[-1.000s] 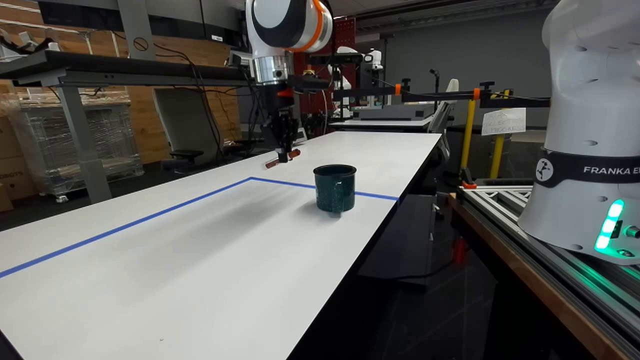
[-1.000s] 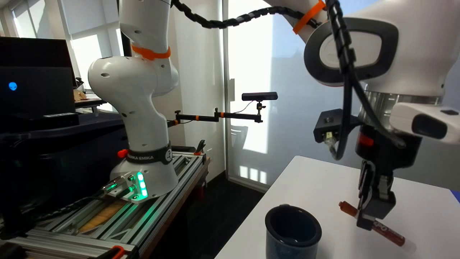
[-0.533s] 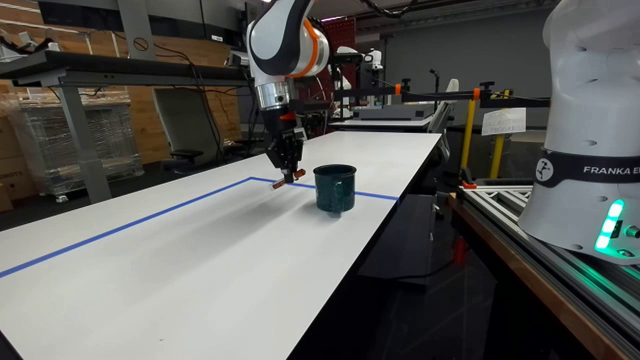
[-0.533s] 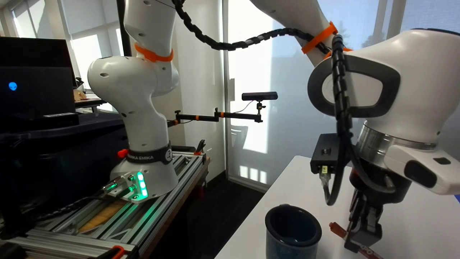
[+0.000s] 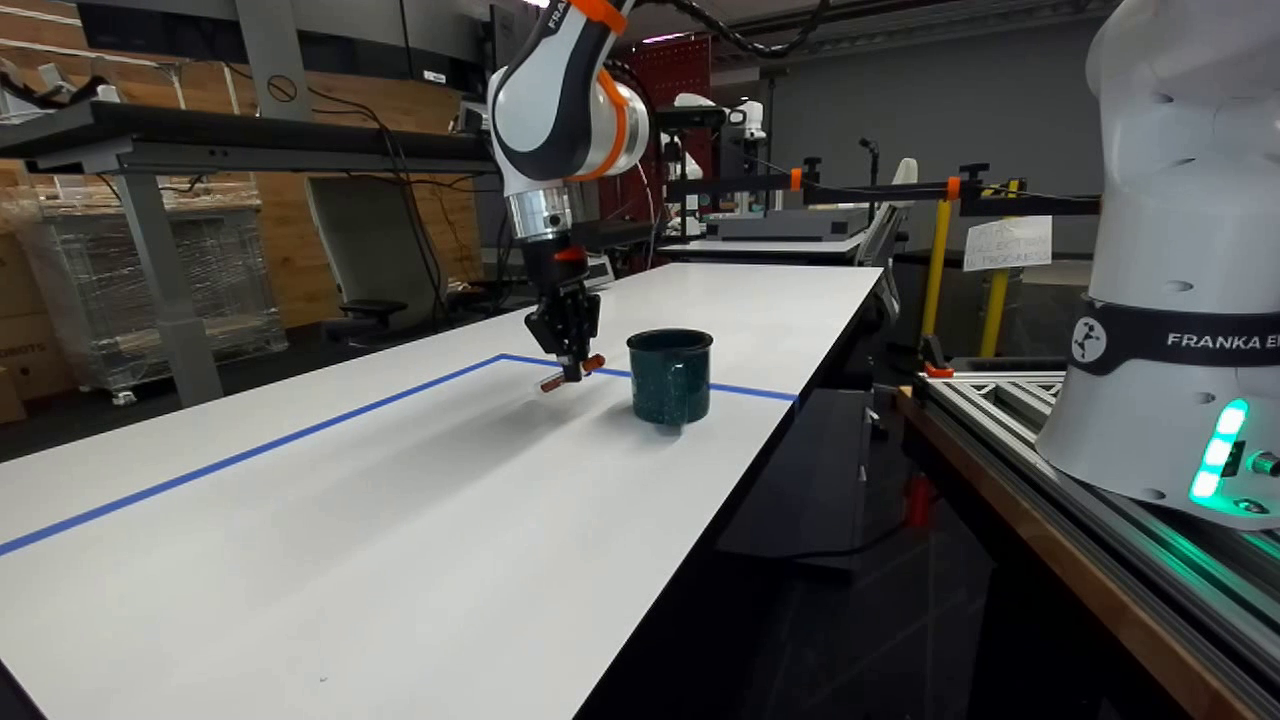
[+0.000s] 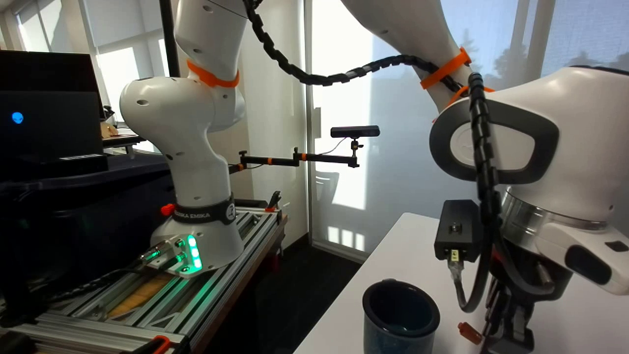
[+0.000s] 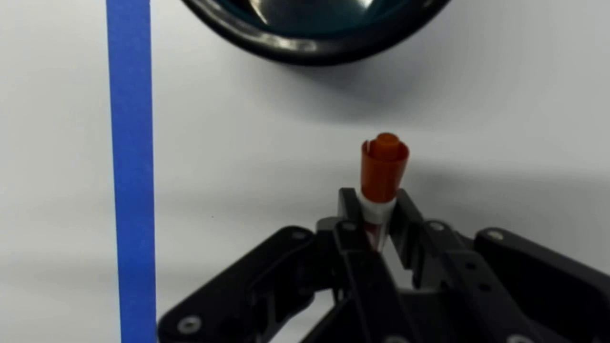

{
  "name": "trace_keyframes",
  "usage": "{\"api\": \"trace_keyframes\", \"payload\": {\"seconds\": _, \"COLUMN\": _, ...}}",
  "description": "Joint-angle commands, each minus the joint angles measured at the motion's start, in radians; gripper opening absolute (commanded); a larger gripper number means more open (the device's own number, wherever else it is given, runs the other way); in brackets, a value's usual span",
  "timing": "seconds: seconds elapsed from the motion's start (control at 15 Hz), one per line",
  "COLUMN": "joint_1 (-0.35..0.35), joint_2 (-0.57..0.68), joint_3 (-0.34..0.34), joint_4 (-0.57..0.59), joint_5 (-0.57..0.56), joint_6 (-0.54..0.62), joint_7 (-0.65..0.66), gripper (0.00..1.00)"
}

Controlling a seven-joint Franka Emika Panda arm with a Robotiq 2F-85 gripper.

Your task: Remove the marker from the mug.

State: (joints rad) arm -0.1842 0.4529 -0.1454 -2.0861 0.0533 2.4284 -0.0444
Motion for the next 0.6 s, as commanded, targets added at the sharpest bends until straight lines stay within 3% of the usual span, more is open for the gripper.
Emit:
{"api": "trace_keyframes", "payload": {"seconds": 0.0, "joint_1": -0.005, "joint_2": 0.001, "joint_3": 0.009, "joint_4": 0.018, "joint_5": -0.002, "joint_6": -0.003, "joint_7": -0.006, "gripper": 0.52}}
{"api": "trace_keyframes", "payload": {"seconds": 0.4, "joint_1": -0.002, "joint_2": -0.112, "joint_3": 0.021, "joint_4": -0.012, "joint_5": -0.003, "joint_6": -0.106, "joint_7": -0.037, "gripper": 0.99}}
{"api": "trace_keyframes", "payload": {"seconds": 0.53, "joint_1": -0.001, "joint_2": -0.172, "joint_3": 0.024, "joint_4": -0.018, "joint_5": 0.004, "joint_6": -0.188, "joint_7": -0.043, "gripper": 1.00}}
